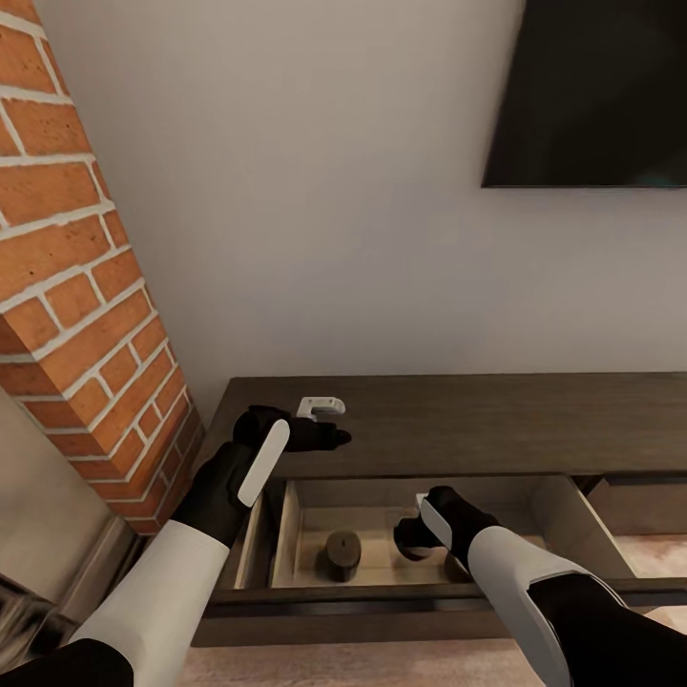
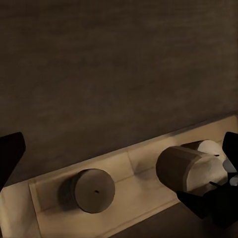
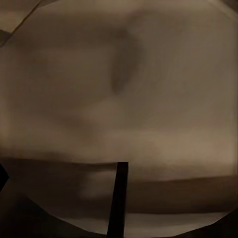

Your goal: Place each of the two pumpkins and all three candles from the living room inside a cabinet in the living room (use any cabinet), then make sure every cabinet is closed, and position the cauldron so it is next to a table in the living room.

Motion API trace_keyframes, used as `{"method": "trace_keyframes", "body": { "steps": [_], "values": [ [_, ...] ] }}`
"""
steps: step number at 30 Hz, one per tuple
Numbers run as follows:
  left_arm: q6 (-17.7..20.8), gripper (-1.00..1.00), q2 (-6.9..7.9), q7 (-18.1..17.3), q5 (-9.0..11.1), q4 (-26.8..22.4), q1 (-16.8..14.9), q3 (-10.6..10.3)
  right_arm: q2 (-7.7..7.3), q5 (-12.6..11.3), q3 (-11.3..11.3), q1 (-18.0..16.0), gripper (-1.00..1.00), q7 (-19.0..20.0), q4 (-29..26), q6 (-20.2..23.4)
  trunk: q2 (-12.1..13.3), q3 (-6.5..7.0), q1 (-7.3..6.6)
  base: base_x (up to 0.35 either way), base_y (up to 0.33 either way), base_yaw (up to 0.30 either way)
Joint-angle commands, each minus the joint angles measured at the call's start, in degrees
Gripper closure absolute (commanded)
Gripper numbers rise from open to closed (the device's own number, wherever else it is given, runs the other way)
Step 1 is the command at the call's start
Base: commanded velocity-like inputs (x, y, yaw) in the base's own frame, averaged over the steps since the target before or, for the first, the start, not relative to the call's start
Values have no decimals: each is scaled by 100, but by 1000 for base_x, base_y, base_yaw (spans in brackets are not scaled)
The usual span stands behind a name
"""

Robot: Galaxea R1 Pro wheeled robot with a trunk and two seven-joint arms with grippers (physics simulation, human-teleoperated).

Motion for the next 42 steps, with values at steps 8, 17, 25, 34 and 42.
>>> {"method": "trace_keyframes", "body": {
  "steps": [8,17,25,34,42],
  "values": [
    [19,-100,1,57,57,-6,-3,-5,4,-63,39,-1,100,-36,-14,42,-162,-77,87,0,0,0],
    [19,-100,1,57,59,-8,-3,-5,4,-63,39,-1,100,-22,-13,52,-483,-270,263,0,0,88],
    [19,-100,1,57,59,-8,-3,-5,4,-63,39,-1,100,-21,-17,55,-483,-285,263,0,0,46],
    [19,-100,1,57,59,-8,-3,-5,1,-63,39,-1,100,-32,-14,52,-483,-301,263,0,0,119],
    [19,-100,1,57,59,-5,-3,-5,-3,-63,30,-1,100,-52,-14,54,-724,-409,394,0,0,6]
  ]
}}
